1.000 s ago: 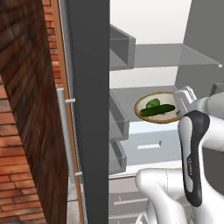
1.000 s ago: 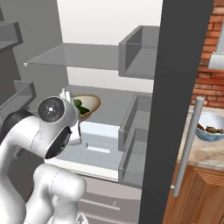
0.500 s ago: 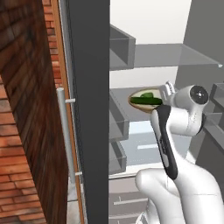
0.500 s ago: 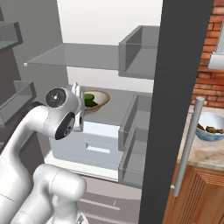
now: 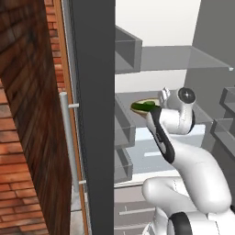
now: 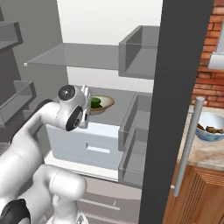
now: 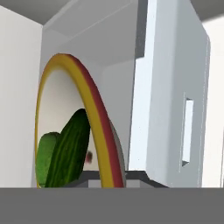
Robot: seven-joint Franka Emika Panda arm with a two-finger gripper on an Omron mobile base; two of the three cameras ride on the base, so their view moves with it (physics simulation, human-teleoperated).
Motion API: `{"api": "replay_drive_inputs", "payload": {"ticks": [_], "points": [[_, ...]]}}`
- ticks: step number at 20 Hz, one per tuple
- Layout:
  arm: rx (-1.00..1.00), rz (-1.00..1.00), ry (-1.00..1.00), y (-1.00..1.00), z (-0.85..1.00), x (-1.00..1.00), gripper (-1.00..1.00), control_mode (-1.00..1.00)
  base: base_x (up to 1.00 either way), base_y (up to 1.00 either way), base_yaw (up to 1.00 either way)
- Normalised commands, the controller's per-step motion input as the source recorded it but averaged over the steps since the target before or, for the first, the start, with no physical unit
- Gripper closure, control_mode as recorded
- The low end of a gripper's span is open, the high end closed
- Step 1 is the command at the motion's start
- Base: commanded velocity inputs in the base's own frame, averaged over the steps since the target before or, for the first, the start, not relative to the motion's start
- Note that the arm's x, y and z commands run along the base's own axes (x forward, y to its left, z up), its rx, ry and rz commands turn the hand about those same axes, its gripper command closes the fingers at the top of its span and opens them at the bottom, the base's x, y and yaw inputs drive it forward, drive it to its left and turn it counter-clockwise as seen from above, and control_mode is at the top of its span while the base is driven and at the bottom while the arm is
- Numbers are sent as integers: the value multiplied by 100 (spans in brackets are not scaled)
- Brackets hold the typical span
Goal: Place the bowl with the cucumber and avocado on the second highest shelf of the fridge. Place the bowl with the chicken drumsticks on the top shelf of the fridge.
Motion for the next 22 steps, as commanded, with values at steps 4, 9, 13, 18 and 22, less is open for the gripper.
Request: {"api": "replay_drive_inputs", "payload": {"ticks": [4,9,13,18,22], "points": [[0,-4,2,0,-22,77,100,-100,0,0,0],[0,-1,0,-3,-30,83,100,-100,0,0,0],[0,0,0,-12,-31,90,100,-100,0,0,0],[-1,0,0,-5,-10,52,-100,-100,0,0,0],[0,-1,0,-2,-1,46,-100,-100,0,0,0]]}}
